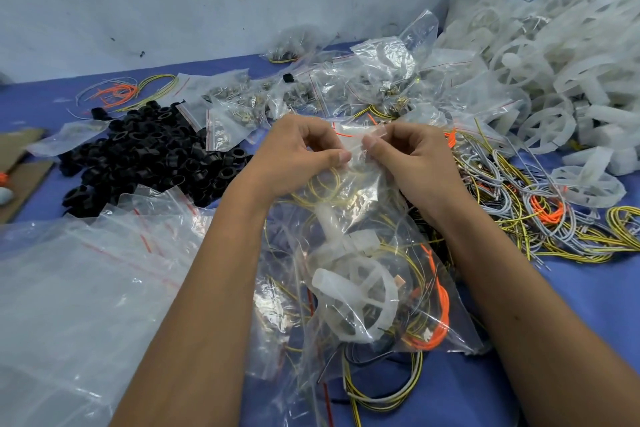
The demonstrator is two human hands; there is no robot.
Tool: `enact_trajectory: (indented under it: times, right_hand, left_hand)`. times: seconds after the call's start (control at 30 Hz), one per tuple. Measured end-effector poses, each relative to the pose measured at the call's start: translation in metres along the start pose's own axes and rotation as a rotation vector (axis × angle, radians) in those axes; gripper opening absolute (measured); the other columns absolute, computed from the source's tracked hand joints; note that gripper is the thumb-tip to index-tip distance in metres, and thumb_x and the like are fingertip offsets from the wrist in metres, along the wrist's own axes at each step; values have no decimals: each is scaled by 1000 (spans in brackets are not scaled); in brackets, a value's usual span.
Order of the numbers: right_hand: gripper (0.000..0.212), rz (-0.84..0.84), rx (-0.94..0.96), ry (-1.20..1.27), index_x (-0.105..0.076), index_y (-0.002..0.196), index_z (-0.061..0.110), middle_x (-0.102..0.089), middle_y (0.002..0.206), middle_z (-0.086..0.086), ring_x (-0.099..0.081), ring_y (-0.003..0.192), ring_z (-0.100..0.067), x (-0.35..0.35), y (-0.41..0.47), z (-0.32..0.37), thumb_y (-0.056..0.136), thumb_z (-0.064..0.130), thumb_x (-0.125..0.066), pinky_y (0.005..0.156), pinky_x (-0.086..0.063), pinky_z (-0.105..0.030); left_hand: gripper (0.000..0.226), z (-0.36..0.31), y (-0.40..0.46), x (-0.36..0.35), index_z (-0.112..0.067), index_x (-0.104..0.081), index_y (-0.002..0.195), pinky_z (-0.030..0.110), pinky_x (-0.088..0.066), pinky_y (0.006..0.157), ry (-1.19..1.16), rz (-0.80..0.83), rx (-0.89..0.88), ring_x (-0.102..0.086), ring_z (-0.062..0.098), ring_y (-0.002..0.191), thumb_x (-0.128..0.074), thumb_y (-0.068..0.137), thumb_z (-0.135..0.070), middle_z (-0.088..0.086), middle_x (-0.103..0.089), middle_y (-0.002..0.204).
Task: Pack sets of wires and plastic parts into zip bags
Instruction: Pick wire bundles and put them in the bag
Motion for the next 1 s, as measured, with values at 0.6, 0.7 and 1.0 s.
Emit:
enact_trajectory:
  times: [0.6, 0.7, 1.0]
  right_hand:
    - [12, -17, -34, 125, -71, 78, 7, -69, 75, -24, -60, 70, -23, 2, -1, -4, 90, 10, -74, 69, -48, -38]
    - [13, -27, -35, 117, -70, 76, 10, -67, 77, -28, -61, 71, -24, 2, -1, -4, 89, 11, -75, 72, -49, -40]
    - [15, -59, -64, 130, -70, 78, 5, -72, 80, -21, -64, 73, -23, 7, 0, -8, 92, 7, -73, 74, -51, -39]
  left_hand:
    - [13, -1, 5, -9, 3, -72, 94, 27, -53, 66, 29, 40, 5, -65, 14, 71, -74, 93, -10, 14, -74, 81]
    - [11, 5, 4, -2, 0, -73, 86, 16, -44, 58, 54, 16, -9, -59, 5, 59, -76, 91, -9, -3, -68, 69]
    - [7, 9, 1, 3, -8, -76, 83, 13, -46, 60, 22, -1, 16, -59, -4, 59, -80, 88, -9, -12, -70, 64]
Point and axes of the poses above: each hand's wrist, its own y-axis towards the middle knuckle, its own x-axis out of the back of the hand, z = x × y, the point moved 10 cm from there along y, towards the middle knuckle
